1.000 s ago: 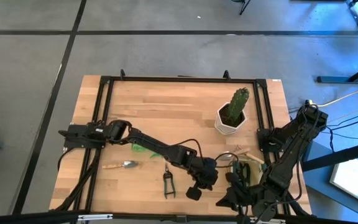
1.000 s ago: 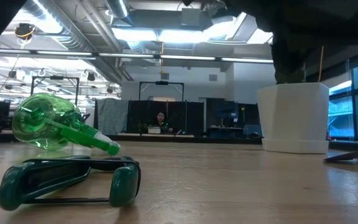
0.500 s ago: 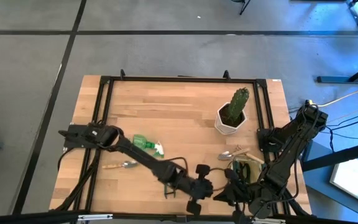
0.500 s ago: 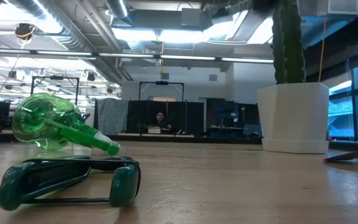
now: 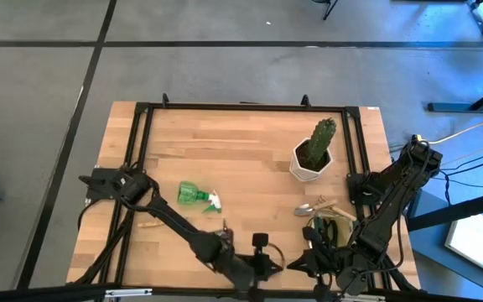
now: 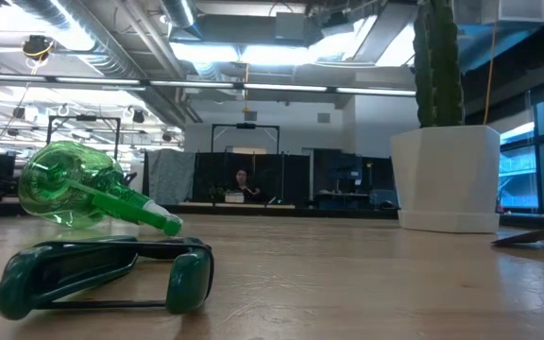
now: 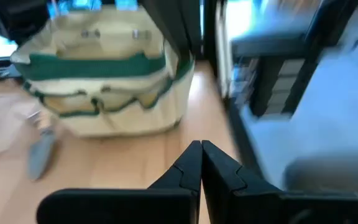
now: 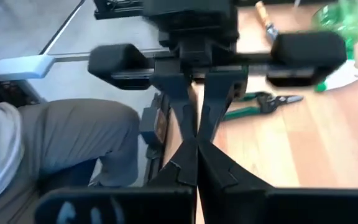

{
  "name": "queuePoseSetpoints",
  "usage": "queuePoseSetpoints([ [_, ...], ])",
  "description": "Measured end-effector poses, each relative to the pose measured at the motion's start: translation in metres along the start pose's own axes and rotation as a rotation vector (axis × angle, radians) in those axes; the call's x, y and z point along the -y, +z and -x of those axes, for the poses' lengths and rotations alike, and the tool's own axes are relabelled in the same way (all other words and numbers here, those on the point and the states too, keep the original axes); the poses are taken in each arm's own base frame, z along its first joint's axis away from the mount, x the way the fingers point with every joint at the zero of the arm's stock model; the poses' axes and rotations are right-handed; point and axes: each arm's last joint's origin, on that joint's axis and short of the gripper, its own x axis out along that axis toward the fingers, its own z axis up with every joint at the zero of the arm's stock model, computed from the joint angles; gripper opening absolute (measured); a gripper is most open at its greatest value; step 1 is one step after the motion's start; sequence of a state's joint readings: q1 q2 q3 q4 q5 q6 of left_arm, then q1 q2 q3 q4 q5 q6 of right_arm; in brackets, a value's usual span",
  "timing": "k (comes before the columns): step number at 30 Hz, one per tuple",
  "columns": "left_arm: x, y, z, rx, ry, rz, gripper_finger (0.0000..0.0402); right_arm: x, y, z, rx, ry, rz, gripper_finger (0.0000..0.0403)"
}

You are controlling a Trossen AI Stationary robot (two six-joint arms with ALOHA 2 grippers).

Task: Pick & Place Garden tools in Gardening bag
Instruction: Put the hand rake into the side pocket of the white bag

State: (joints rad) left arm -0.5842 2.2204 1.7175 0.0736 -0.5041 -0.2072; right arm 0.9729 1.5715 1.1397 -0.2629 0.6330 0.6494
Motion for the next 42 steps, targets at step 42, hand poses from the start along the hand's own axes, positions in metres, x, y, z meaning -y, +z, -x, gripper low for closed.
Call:
queuePoseSetpoints([
  [42, -0.164, -0.043, 0.0, 0.077, 0.08, 0.122, 0.0004, 0.054, 0.021, -0.022, -0.056, -0.246, 0.149, 0.0001],
])
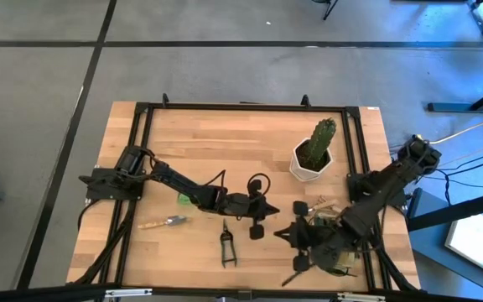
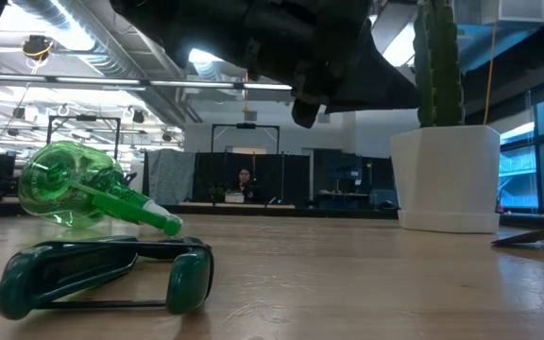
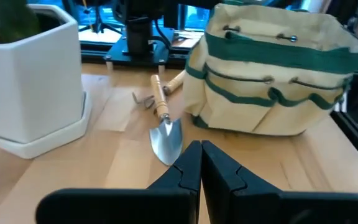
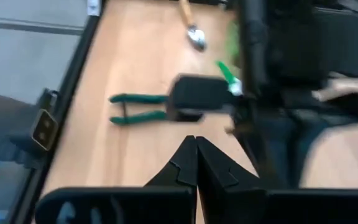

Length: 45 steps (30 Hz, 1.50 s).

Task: Pick & Place Garden tools in Gardening bag
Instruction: Put the hand rake into the side pocket of the white bag

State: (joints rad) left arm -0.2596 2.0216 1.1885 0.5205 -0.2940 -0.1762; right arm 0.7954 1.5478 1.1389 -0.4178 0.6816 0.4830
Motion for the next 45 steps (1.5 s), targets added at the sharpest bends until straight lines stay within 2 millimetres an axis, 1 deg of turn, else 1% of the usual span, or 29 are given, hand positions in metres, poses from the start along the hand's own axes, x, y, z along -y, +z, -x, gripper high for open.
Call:
queuePoseSetpoints([
  [3, 0.0, 0.0, 0.0, 0.008, 0.026, 0.02, 0.0004, -0.007, -0.011, 0.017, 0.084, -0.112, -0.009, 0.0001],
  [7, 0.002, 0.003, 0.001, 0.039, 0.035, 0.028, 0.0004, -0.017, -0.038, 0.032, 0.265, -0.291, -0.033, 0.0001],
  [10, 0.0, 0.003, 0.0, 0.041, 0.047, 0.03, 0.0004, -0.018, -0.052, 0.037, 0.358, -0.364, -0.068, 0.0001],
  [12, -0.004, 0.004, -0.001, 0.043, 0.058, 0.032, 0.0004, -0.017, -0.056, 0.037, 0.384, -0.385, -0.091, 0.0001],
  [20, -0.01, -0.001, -0.004, 0.016, 0.077, 0.003, 0.0004, 0.003, -0.063, 0.026, 0.332, -0.427, -0.221, 0.0001],
  [24, -0.018, 0.001, -0.006, 0.018, 0.069, 0.001, 0.0003, 0.007, -0.061, 0.023, 0.324, -0.435, -0.253, 0.0001],
  [27, -0.024, 0.005, -0.008, 0.035, 0.004, 0.014, 0.0003, 0.011, -0.055, 0.024, 0.306, -0.423, -0.252, 0.0001],
  [32, -0.029, 0.003, -0.012, 0.024, -0.058, 0.027, 0.0003, 0.012, -0.046, 0.018, 0.239, -0.355, -0.25, 0.0001],
  [39, -0.027, 0.004, -0.011, 0.034, -0.07, 0.0, 0.0002, 0.01, -0.043, 0.017, 0.224, -0.326, -0.229, 0.0001],
  [41, -0.027, 0.004, -0.011, 0.037, -0.071, 0.0, 0.0002, 0.012, -0.047, 0.014, 0.218, -0.323, -0.241, 0.0001],
  [45, -0.03, 0.004, -0.013, 0.055, -0.068, -0.018, 0.0002, 0.019, -0.065, 0.006, 0.219, -0.277, -0.309, 0.0001],
])
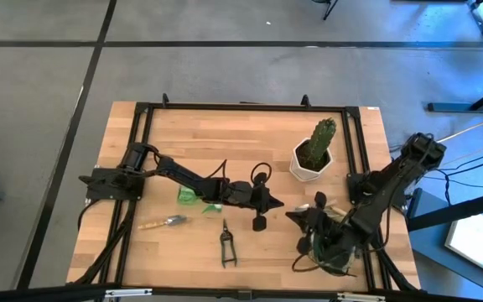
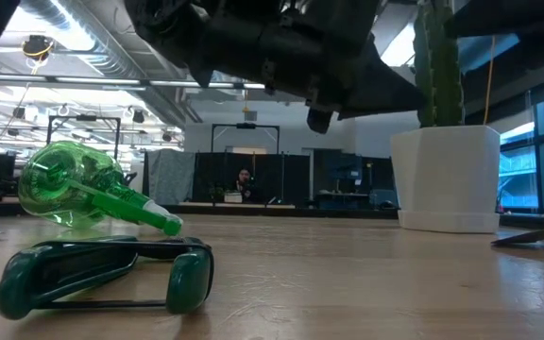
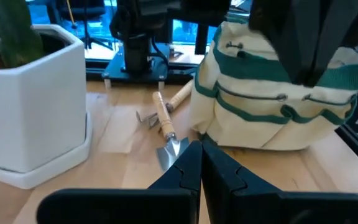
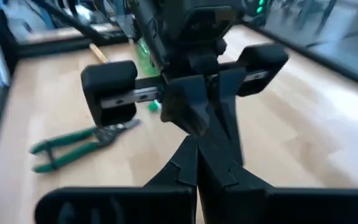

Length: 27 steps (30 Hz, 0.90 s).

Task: Pick & Place Garden tools in Gardening bag
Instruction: Put the hand rake into the side pocket of the white bag

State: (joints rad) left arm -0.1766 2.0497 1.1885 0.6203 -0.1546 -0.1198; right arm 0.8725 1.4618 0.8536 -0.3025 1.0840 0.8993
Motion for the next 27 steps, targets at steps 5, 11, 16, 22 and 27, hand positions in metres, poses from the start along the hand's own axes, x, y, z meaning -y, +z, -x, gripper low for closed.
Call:
queuePoseSetpoints([
  [5, -0.009, -0.007, -0.008, 0.031, -0.082, 0.021, 0.0003, 0.023, -0.015, -0.008, 0.039, 0.136, -0.075, 0.0001],
  [11, -0.043, -0.013, -0.017, 0.081, -0.135, 0.07, 0.0002, 0.055, -0.017, -0.026, 0.084, 0.219, -0.014, 0.0001],
  [16, -0.075, -0.001, -0.016, 0.178, -0.188, 0.1, 0.0003, 0.082, 0.003, -0.032, 0.072, 0.185, 0.126, 0.0001],
  [22, -0.111, 0.014, -0.01, 0.284, -0.273, 0.268, 0.0003, 0.114, 0.041, -0.034, 0.122, 0.334, 0.055, 0.0001],
  [27, -0.119, 0.026, -0.008, 0.298, -0.303, 0.395, 0.0002, 0.134, 0.075, -0.024, 0.213, 0.44, -0.1, 0.0001],
])
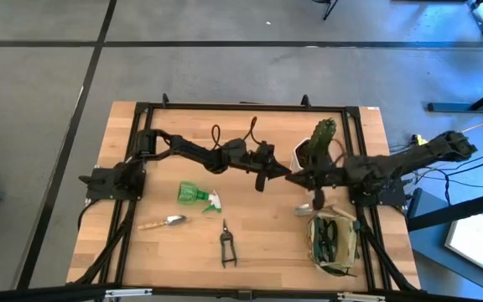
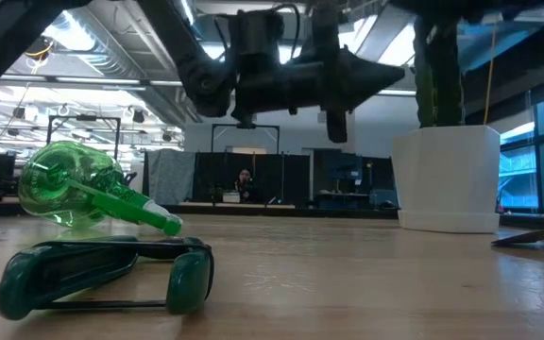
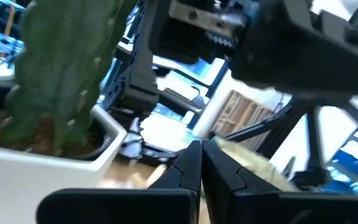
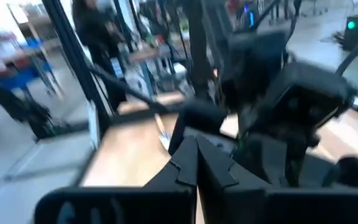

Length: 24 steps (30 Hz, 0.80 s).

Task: Pick & Place Garden tools in Gardening bag
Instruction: Put the hand rake into the side pocket of the white bag

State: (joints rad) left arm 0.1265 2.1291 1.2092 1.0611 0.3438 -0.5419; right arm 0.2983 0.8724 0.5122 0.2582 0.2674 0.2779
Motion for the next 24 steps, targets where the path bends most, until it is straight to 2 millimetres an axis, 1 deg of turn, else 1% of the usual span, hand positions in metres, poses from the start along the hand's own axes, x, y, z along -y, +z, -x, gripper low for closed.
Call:
queuePoseSetpoints([
  [3, 0.006, 0.011, -0.003, 0.006, -0.022, 0.041, 0.0002, 0.002, 0.024, 0.011, 0.106, 0.004, -0.052, 0.0001],
  [5, 0.012, 0.023, -0.005, 0.023, -0.037, 0.086, 0.0003, 0.001, 0.042, 0.02, 0.173, 0.032, -0.072, 0.0001],
  [8, 0.029, 0.054, -0.012, 0.034, -0.032, 0.133, 0.0002, -0.003, 0.072, 0.035, 0.267, 0.078, -0.111, 0.0001],
  [10, 0.043, 0.075, -0.015, -0.002, 0.007, 0.124, 0.0002, -0.006, 0.089, 0.045, 0.287, 0.087, -0.131, 0.0001],
  [14, 0.072, 0.117, -0.016, -0.087, 0.134, 0.027, 0.0002, -0.011, 0.122, 0.061, 0.267, 0.087, -0.169, 0.0001],
  [18, 0.1, 0.162, -0.01, -0.055, 0.206, -0.059, 0.0002, -0.015, 0.148, 0.078, 0.26, 0.105, -0.17, 0.0001],
  [21, 0.11, 0.182, -0.007, -0.021, 0.229, -0.076, 0.0003, -0.018, 0.162, 0.09, 0.209, 0.152, -0.155, 0.0001],
  [24, 0.116, 0.191, -0.005, 0.019, 0.255, -0.082, 0.0003, -0.019, 0.169, 0.102, 0.127, 0.184, -0.133, 0.0001],
])
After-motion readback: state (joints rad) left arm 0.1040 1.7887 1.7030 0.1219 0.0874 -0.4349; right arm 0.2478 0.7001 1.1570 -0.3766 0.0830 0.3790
